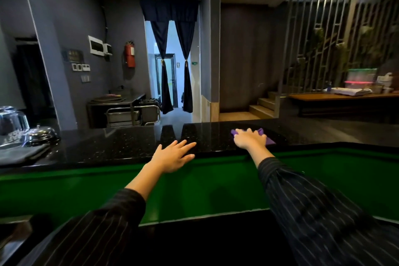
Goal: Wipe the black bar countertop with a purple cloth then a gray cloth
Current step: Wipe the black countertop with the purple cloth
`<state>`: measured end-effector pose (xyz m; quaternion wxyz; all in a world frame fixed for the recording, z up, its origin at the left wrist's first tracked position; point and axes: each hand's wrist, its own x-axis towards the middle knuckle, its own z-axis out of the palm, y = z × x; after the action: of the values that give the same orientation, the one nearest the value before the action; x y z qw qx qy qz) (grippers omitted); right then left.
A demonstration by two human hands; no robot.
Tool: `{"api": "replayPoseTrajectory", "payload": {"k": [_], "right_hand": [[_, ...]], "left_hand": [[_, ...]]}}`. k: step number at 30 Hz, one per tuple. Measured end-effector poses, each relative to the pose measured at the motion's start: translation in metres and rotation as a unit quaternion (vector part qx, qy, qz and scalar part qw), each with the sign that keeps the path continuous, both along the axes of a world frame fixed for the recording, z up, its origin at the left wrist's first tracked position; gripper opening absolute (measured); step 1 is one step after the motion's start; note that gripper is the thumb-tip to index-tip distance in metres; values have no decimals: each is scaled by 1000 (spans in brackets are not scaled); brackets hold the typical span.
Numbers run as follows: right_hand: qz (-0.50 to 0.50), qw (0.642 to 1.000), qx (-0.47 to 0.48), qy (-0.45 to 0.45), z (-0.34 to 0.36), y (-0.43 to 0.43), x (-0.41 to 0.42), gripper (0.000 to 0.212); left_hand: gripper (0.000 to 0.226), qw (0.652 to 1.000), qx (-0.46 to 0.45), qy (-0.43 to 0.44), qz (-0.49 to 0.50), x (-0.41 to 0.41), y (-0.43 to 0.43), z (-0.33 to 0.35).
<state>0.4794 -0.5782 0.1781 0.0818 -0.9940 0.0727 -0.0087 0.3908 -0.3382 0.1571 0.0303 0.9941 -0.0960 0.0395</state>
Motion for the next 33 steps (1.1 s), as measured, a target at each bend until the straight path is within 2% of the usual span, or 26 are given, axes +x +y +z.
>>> {"api": "replayPoseTrajectory", "payload": {"k": [2,5,8,11,13,18,24,27,29,33], "right_hand": [[-1,1000,-16,3,1,16,4,54],[115,993,-17,-19,-1,54,-3,52],[244,969,-12,-29,-6,83,-19,50],[300,954,9,-3,-3,68,-17,54],[285,958,22,16,1,40,-3,59],[176,984,20,33,8,-30,49,53],[136,989,-6,58,12,-10,106,58],[163,985,-9,45,14,30,121,60],[193,980,-10,43,14,64,126,61],[311,946,-35,86,6,136,143,71]], "left_hand": [[57,1000,-8,11,14,3,-1,1],[51,999,-2,34,29,5,-5,7],[48,998,-12,42,41,3,-9,13],[49,998,-33,31,49,0,-12,14],[52,998,-32,20,55,2,-11,11],[79,998,-16,-14,53,5,-5,1],[107,999,-6,-28,42,12,-1,-4],[100,999,-11,-22,40,16,1,-3],[86,999,-9,-10,44,18,1,-1],[71,999,0,12,49,20,0,2]]}}
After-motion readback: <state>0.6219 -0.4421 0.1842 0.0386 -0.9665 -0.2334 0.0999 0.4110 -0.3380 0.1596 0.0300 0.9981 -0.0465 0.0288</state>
